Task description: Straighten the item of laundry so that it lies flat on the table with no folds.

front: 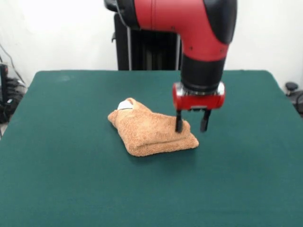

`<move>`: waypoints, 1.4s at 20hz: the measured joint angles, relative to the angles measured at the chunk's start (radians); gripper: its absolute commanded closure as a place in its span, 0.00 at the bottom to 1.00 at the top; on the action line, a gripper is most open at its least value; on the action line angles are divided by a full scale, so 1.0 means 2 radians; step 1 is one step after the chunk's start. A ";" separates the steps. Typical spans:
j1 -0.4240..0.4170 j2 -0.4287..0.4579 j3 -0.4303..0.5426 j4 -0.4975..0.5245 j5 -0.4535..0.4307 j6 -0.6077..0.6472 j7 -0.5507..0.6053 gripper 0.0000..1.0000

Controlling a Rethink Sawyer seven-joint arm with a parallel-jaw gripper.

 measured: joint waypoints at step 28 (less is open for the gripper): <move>-0.012 0.073 -0.003 -0.110 0.000 0.000 0.000 0.00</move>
